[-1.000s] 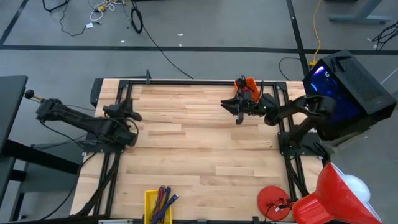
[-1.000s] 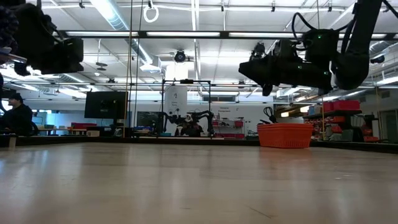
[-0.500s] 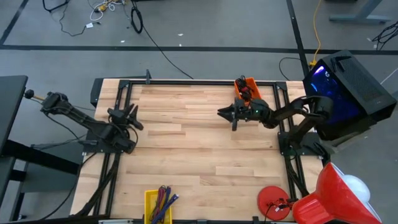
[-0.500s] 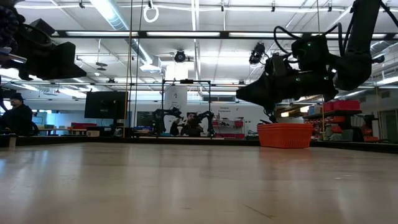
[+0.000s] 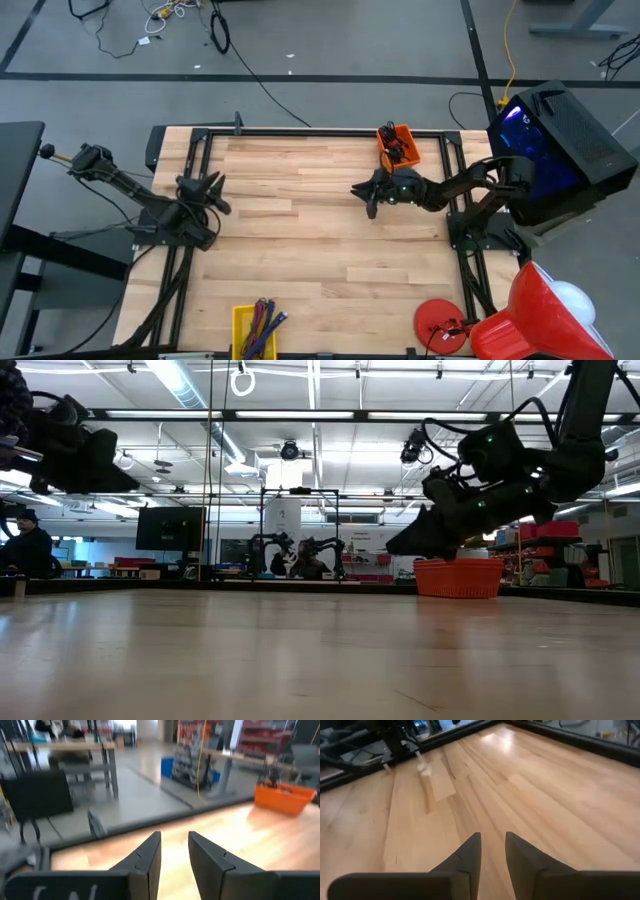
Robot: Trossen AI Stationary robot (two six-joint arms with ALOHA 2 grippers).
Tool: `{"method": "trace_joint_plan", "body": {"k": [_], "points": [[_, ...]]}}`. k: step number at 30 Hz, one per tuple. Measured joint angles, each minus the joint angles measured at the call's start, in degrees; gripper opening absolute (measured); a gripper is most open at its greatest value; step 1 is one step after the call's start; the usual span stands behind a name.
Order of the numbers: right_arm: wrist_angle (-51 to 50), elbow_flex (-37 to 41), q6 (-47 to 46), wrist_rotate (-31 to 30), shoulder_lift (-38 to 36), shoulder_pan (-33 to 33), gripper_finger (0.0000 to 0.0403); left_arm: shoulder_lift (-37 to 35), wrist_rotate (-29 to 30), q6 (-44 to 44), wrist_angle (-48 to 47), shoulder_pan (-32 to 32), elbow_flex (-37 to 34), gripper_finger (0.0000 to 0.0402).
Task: Pick & Place USB Port
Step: Return to Home Position
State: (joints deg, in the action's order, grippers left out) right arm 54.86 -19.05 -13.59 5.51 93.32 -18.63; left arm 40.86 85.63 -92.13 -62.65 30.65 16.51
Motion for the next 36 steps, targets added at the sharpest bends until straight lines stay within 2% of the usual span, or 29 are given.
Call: {"method": "trace_joint_plan", "body": {"k": [9,18,26,36], "points": [[-0.9,0.0,-2.4,-0.1,0.0,0.0,0.0091,0.0,-16.8,-0.1,2.6,0.0,0.0,0.0103],[-0.9,0.0,-2.0,-0.1,0.0,0.0,0.0091,0.0,-36.2,1.0,2.7,0.0,0.0,0.0103],[-1.5,0.0,-2.0,-0.6,-2.9,-0.3,0.0091,0.0,-37.7,3.4,3.5,-0.1,0.0,0.0103],[-5.3,0.0,-2.0,-0.6,-21.5,-2.3,0.0091,-0.4,-37.9,3.4,3.6,-0.1,0.0,0.0103]]}}
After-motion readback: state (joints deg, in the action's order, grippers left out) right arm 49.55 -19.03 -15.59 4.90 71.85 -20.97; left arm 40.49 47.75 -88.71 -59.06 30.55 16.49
